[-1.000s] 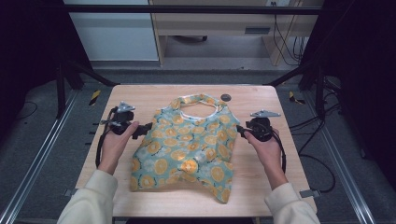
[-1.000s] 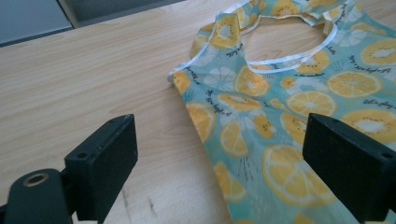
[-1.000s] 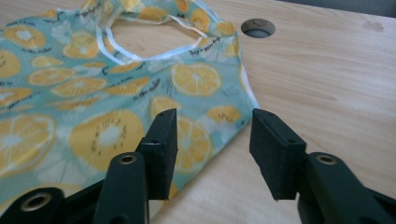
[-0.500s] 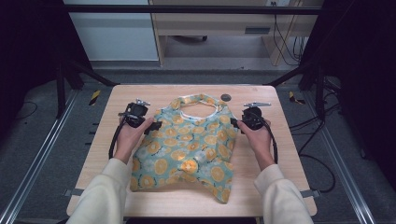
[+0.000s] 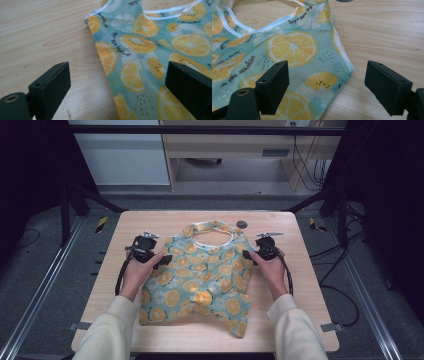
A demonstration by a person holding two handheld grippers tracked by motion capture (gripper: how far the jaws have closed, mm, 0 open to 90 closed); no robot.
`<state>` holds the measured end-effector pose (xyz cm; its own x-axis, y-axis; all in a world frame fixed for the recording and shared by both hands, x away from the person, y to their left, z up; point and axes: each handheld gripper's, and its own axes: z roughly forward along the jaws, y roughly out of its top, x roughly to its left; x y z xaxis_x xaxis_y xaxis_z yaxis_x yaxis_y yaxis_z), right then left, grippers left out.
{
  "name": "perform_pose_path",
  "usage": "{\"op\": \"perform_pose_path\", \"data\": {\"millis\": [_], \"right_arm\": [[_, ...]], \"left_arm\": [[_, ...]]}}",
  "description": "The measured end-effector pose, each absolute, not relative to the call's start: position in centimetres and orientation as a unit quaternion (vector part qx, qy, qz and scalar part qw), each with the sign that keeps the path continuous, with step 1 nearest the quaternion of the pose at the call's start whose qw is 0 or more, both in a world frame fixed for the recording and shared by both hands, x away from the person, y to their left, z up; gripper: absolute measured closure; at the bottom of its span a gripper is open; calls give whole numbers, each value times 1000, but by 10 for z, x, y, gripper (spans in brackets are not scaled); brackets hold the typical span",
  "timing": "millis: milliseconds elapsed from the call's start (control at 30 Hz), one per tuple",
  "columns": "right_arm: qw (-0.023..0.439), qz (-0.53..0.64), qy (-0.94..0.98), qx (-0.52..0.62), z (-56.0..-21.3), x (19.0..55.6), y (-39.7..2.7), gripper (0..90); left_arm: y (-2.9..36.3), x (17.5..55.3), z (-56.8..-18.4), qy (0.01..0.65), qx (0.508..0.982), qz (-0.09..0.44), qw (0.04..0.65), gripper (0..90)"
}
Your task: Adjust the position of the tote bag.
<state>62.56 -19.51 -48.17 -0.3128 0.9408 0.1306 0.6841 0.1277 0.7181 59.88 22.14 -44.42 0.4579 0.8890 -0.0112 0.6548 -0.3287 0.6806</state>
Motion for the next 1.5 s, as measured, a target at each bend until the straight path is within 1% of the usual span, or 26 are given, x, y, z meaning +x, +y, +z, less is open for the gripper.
{"op": "perform_pose_path", "data": {"millis": [133,467,633,667,733,767,800,967,1033,1067,1100,1233,1367,1467,1500], "right_arm": [[184,351,729,559,-486,629,-193,198],[195,331,741,551,-495,632,-187,208],[200,321,753,539,-497,631,-184,251],[203,319,754,537,-498,631,-183,279],[203,318,754,538,-498,631,-183,293],[206,317,755,536,-498,631,-182,329],[206,317,755,536,-498,631,-182,329],[212,311,762,528,-498,630,-181,389],[219,309,763,524,-498,630,-181,450],[226,307,765,519,-497,629,-181,515],[226,307,765,519,-497,629,-181,515],[225,308,774,505,-496,628,-179,677],[223,312,779,496,-495,627,-178,803],[219,332,775,491,-491,624,-178,872],[219,332,775,491,-491,624,-178,872]], "left_arm": [[223,602,-447,491,794,187,307,60],[223,601,-445,487,793,195,310,62],[224,601,-444,488,792,196,311,64],[224,601,-444,488,792,196,311,65],[224,601,-444,488,792,195,311,66],[224,601,-444,487,792,194,311,67],[223,601,-444,487,793,194,311,67],[224,602,-444,489,792,194,310,69],[224,602,-444,490,791,195,310,69],[224,602,-443,490,791,195,310,70],[224,602,-443,490,791,196,309,70],[223,602,-443,491,790,195,311,77],[224,602,-443,491,791,194,310,82],[225,603,-443,492,791,193,309,86],[225,603,-443,492,791,193,309,86]]}}
